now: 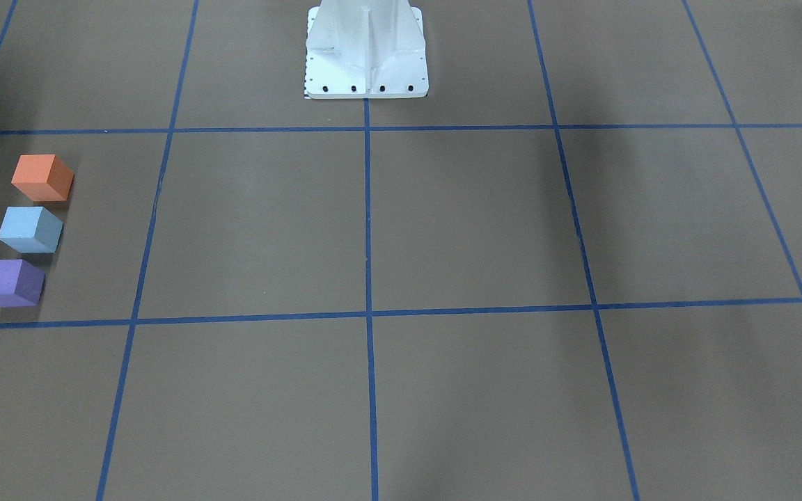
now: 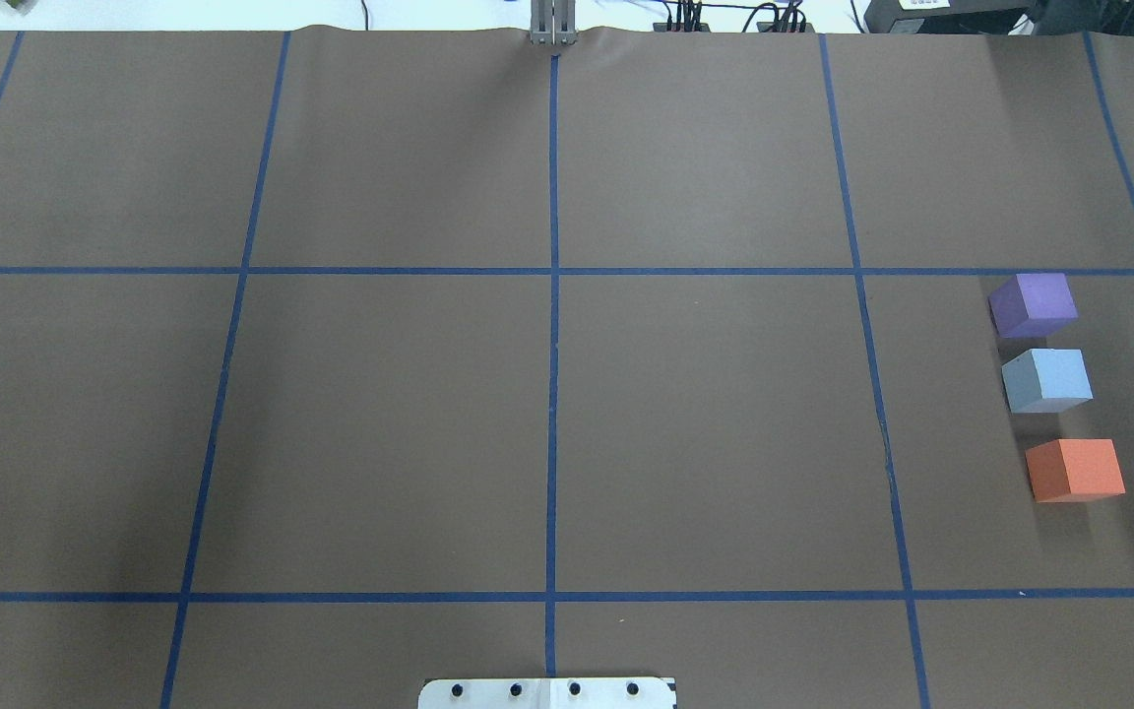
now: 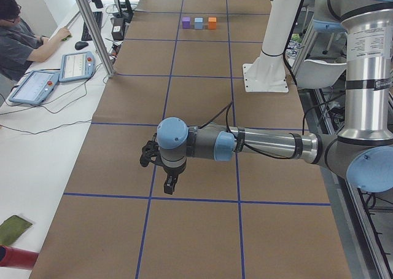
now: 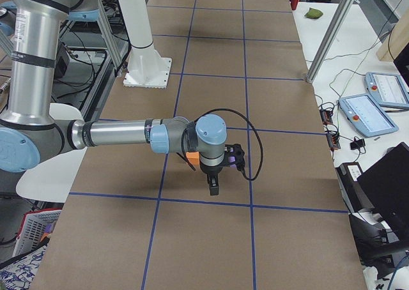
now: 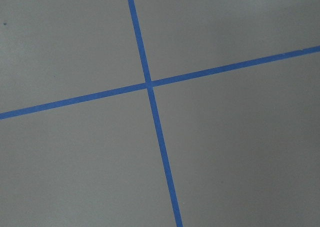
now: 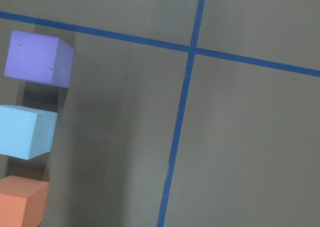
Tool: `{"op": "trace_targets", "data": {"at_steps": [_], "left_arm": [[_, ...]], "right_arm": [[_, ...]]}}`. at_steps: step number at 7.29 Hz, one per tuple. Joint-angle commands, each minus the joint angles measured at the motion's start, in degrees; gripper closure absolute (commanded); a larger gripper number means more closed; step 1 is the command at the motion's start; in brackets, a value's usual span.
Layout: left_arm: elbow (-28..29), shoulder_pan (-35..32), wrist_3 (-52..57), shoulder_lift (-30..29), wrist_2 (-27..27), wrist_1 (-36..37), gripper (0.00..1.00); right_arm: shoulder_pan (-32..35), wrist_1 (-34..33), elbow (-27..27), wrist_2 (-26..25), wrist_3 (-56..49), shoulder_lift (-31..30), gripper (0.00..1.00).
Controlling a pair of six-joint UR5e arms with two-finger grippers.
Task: Place blue block between orange and purple blocks
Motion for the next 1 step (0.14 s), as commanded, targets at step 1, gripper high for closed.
{"op": "trace_targets", "data": {"at_steps": [1], "left_arm": [[0.05, 0.0, 0.0, 0.0, 0.0, 0.0, 0.0]], "right_arm": [[0.0, 0.0, -0.02, 0.0, -0.03, 0.0, 0.0]]}}
